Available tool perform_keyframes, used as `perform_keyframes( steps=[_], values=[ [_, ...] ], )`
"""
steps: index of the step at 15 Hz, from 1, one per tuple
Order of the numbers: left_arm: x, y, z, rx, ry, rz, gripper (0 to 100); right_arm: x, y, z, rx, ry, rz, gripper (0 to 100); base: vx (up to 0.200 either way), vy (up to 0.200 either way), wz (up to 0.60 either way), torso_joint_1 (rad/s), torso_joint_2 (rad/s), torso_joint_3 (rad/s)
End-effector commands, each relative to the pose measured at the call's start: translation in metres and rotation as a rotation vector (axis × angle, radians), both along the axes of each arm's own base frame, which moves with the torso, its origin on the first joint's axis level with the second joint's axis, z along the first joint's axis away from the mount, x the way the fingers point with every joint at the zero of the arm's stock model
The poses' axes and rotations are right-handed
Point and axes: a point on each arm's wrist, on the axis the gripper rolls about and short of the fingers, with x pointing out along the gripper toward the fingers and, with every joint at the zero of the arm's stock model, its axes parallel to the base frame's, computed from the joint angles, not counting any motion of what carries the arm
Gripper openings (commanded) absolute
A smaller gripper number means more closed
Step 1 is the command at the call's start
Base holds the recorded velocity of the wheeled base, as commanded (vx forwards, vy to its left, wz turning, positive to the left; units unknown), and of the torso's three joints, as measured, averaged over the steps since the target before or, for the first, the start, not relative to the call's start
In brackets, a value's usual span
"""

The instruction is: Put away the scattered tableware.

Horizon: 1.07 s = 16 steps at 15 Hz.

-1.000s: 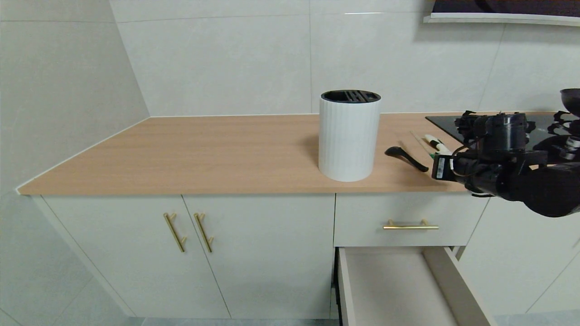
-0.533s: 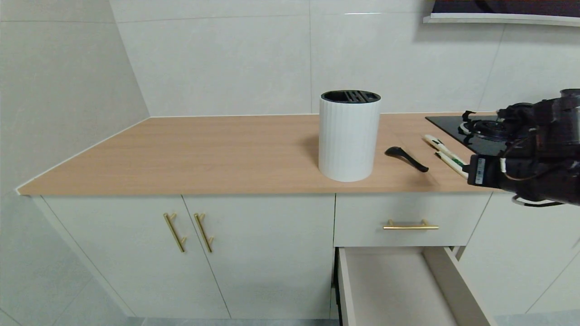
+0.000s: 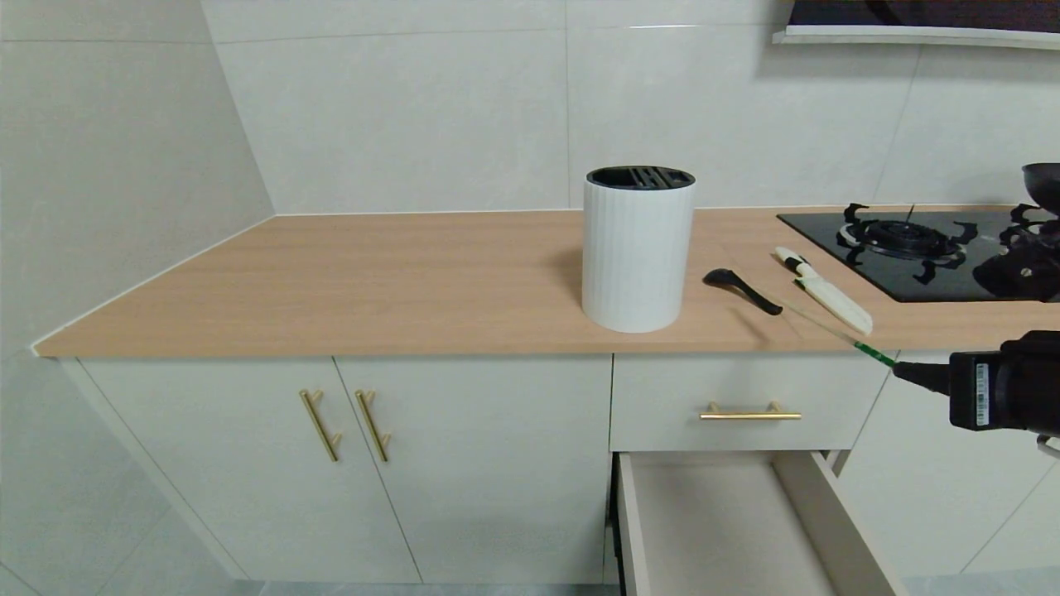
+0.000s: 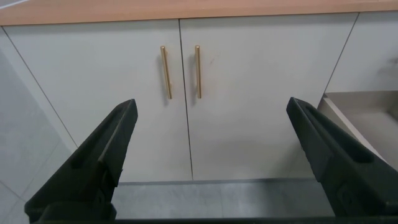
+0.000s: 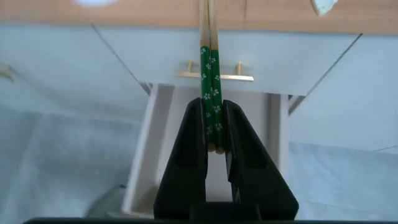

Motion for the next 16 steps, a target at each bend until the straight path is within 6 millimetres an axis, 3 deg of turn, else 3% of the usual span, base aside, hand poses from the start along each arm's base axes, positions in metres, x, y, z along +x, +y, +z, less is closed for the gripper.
perform_keyframes(
  steps=[1, 7, 16],
  values=[
    [0.000, 0.000, 0.000, 0.000, 0.000, 0.000, 100, -0.007, -0.001, -0.004, -0.008, 0.005, 0.030, 0, 0.000, 0.000, 0.00, 0.000, 0.00, 0.000],
    [0.000, 0.000, 0.000, 0.000, 0.000, 0.000, 100, -0.026, 0.021, -0.023, -0.028, 0.061, 0.283, 0, 0.000, 0.000, 0.00, 0.000, 0.00, 0.000],
    [0.000, 0.000, 0.000, 0.000, 0.000, 0.000, 100, -0.024, 0.030, -0.040, -0.058, 0.129, 0.347, 0, 0.000, 0.000, 0.00, 0.000, 0.00, 0.000]
  ],
)
